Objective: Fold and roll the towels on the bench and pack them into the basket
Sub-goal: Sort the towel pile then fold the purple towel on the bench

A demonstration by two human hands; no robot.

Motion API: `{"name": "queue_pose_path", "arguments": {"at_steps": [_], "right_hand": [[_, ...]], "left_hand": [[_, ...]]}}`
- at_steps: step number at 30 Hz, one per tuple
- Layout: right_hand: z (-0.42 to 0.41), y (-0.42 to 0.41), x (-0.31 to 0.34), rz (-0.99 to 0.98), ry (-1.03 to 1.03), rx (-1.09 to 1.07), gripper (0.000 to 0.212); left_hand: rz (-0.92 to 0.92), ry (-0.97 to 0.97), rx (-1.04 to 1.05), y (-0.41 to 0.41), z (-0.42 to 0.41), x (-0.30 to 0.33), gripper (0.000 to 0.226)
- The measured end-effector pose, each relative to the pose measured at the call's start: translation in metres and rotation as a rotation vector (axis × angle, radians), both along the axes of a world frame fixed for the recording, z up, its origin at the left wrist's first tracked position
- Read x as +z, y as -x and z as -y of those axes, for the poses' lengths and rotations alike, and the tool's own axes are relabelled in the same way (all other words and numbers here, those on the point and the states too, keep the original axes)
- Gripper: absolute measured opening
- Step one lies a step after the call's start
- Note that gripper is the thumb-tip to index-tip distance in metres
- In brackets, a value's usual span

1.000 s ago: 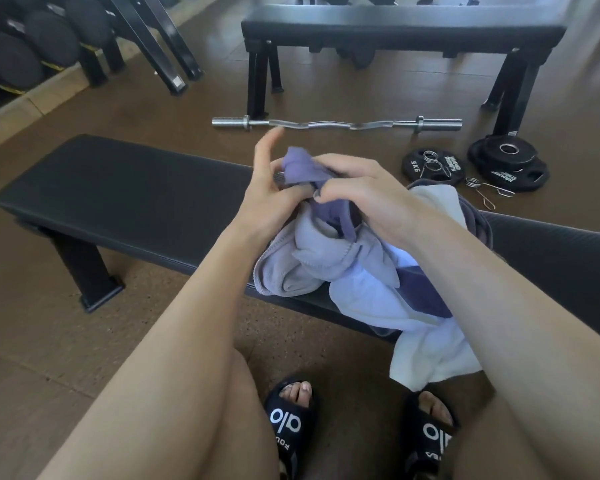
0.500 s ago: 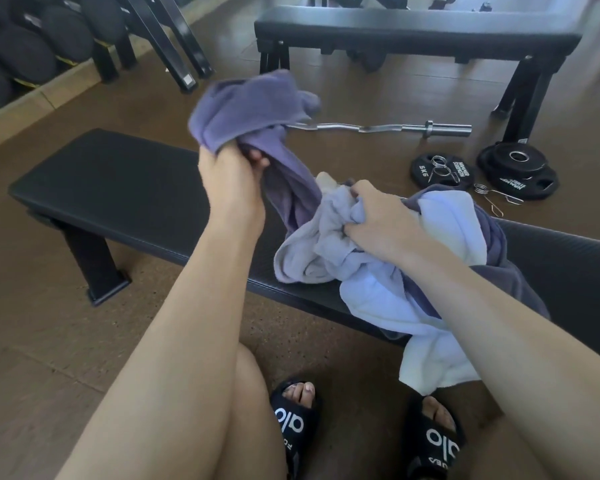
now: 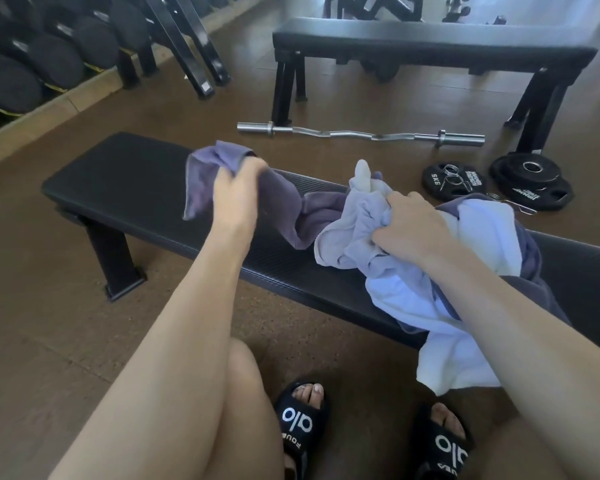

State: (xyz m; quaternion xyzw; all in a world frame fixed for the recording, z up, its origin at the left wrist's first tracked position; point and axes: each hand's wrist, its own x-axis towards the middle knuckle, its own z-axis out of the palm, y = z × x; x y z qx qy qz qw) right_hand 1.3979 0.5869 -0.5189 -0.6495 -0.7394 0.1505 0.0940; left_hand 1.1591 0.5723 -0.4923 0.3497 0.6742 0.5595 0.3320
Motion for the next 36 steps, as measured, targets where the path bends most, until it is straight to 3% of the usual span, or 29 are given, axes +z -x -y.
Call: {"name": "queue_pose_path", "arguments": {"at_steps": [2,4,7,9,11,13,15,18,21,25,29,33,36], "right_hand": [[0.003,0.001,-0.002,0.041,-0.016,-0.036,0.038],[0.008,0.005,-0.001,0.041,-0.054,-0.019,0.058],[0.011,0.004,-0.003,0.026,-0.133,0.095,0.094],[0.011,0.003,-0.006,0.082,-0.201,0.21,0.1],[0.011,0.003,-0.011,0.131,-0.264,0.294,0.092],[0.01,0.004,-0.017,0.157,-0.3,0.334,0.073],[0.007,0.004,-0.022,0.178,-0.288,0.321,0.056],[0.004,0.006,-0.025,0.133,-0.277,0.272,0.043],[0.005,0.008,-0.027,0.156,-0.297,0.254,0.039],[0.007,0.01,-0.032,0.161,-0.343,0.199,0.029],[0.008,0.015,-0.028,0.211,-0.382,0.177,0.047],[0.02,0.046,0.0,-0.07,-0.469,0.373,0.061],[0.025,0.072,0.021,-0.425,0.009,0.329,0.04]], "left_hand": [[-0.462,0.111,-0.175,-0.006,0.008,-0.005,0.068],[-0.77,0.215,-0.389,-0.017,0.015,-0.016,0.076],[-0.884,0.33,-0.613,-0.029,0.015,-0.03,0.102],[-1.018,0.366,-0.592,-0.032,0.01,-0.037,0.092],[-1.046,0.304,-0.487,-0.033,0.008,-0.04,0.066],[-0.832,0.233,-0.396,-0.032,0.006,-0.038,0.046],[-0.497,0.149,-0.236,-0.026,0.001,-0.028,0.038],[0.162,0.028,0.028,-0.011,0.003,0.0,0.04],[0.715,-0.159,-0.054,0.006,0.018,0.022,0.023],[1.223,-0.46,-0.091,0.025,0.035,0.03,0.036],[1.337,-0.401,-0.09,0.027,0.039,0.026,0.029],[1.139,-0.266,-0.206,0.017,0.036,0.026,0.018],[0.986,-0.241,-0.246,0.015,0.034,0.02,0.021]]}}
